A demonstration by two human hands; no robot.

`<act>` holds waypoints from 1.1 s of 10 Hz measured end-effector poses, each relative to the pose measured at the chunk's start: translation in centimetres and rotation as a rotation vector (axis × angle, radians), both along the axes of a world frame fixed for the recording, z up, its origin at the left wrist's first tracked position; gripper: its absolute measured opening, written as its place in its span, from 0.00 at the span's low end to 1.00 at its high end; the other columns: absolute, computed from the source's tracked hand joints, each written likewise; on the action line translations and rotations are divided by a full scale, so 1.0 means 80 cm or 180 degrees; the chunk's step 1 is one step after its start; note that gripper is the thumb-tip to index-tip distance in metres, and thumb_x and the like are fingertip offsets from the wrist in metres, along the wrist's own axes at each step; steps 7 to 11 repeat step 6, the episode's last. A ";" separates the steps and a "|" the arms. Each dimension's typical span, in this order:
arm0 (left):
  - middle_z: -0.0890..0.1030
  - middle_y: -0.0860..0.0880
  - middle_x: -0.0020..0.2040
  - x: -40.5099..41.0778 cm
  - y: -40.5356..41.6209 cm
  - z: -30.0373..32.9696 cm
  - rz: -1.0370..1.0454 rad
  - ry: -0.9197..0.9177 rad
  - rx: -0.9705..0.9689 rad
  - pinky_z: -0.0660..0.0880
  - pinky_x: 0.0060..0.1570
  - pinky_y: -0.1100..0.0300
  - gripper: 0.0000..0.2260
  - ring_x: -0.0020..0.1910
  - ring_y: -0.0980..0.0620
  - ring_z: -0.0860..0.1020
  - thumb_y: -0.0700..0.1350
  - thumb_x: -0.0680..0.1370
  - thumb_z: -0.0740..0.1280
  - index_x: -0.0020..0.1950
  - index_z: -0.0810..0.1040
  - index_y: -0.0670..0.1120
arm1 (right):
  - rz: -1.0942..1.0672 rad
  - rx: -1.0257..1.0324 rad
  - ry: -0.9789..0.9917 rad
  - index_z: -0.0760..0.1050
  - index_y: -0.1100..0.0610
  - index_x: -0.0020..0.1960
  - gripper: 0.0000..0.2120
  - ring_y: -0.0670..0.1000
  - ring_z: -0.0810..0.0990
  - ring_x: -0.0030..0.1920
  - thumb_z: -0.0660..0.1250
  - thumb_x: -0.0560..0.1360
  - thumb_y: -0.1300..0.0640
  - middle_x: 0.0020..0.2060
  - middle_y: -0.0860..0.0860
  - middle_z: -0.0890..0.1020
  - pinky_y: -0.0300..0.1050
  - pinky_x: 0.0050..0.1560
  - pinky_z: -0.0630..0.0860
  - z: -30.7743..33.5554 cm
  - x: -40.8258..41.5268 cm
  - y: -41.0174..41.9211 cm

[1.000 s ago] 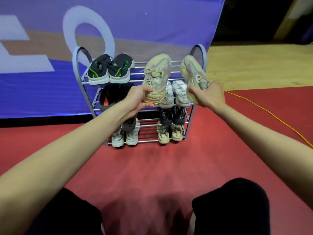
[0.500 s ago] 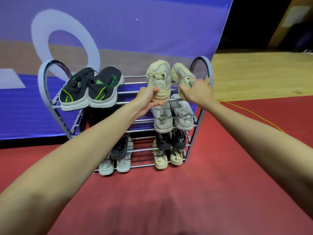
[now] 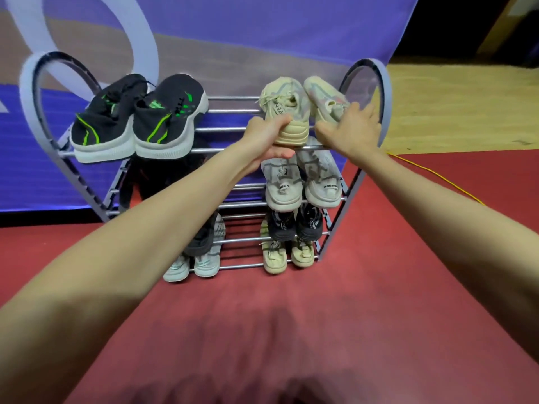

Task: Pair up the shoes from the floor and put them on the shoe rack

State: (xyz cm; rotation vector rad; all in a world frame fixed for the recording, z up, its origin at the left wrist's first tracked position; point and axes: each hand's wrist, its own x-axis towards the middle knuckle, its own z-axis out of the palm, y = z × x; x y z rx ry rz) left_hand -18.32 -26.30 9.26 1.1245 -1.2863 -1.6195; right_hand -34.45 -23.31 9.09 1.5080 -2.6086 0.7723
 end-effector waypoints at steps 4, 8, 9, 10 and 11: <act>0.79 0.45 0.35 0.026 0.011 0.014 -0.0773 -0.1591 -0.0200 0.73 0.23 0.64 0.12 0.29 0.51 0.76 0.50 0.79 0.61 0.48 0.75 0.41 | 0.0452 0.0512 -0.0119 0.45 0.64 0.77 0.40 0.67 0.53 0.75 0.62 0.75 0.51 0.75 0.68 0.50 0.58 0.72 0.57 0.003 0.019 0.046; 0.80 0.42 0.42 0.094 0.013 0.150 -0.0819 -0.2413 -0.0360 0.78 0.47 0.51 0.08 0.42 0.48 0.77 0.43 0.74 0.65 0.49 0.80 0.41 | 0.0940 0.1640 -0.0541 0.62 0.68 0.66 0.27 0.67 0.68 0.64 0.63 0.76 0.51 0.63 0.68 0.69 0.54 0.61 0.68 0.130 0.030 0.086; 0.80 0.42 0.42 0.094 0.013 0.150 -0.0819 -0.2413 -0.0360 0.78 0.47 0.51 0.08 0.42 0.48 0.77 0.43 0.74 0.65 0.49 0.80 0.41 | 0.0940 0.1640 -0.0541 0.62 0.68 0.66 0.27 0.67 0.68 0.64 0.63 0.76 0.51 0.63 0.68 0.69 0.54 0.61 0.68 0.130 0.030 0.086; 0.80 0.42 0.42 0.094 0.013 0.150 -0.0819 -0.2413 -0.0360 0.78 0.47 0.51 0.08 0.42 0.48 0.77 0.43 0.74 0.65 0.49 0.80 0.41 | 0.0940 0.1640 -0.0541 0.62 0.68 0.66 0.27 0.67 0.68 0.64 0.63 0.76 0.51 0.63 0.68 0.69 0.54 0.61 0.68 0.130 0.030 0.086; 0.80 0.42 0.42 0.094 0.013 0.150 -0.0819 -0.2413 -0.0360 0.78 0.47 0.51 0.08 0.42 0.48 0.77 0.43 0.74 0.65 0.49 0.80 0.41 | 0.0940 0.1640 -0.0541 0.62 0.68 0.66 0.27 0.67 0.68 0.64 0.63 0.76 0.51 0.63 0.68 0.69 0.54 0.61 0.68 0.130 0.030 0.086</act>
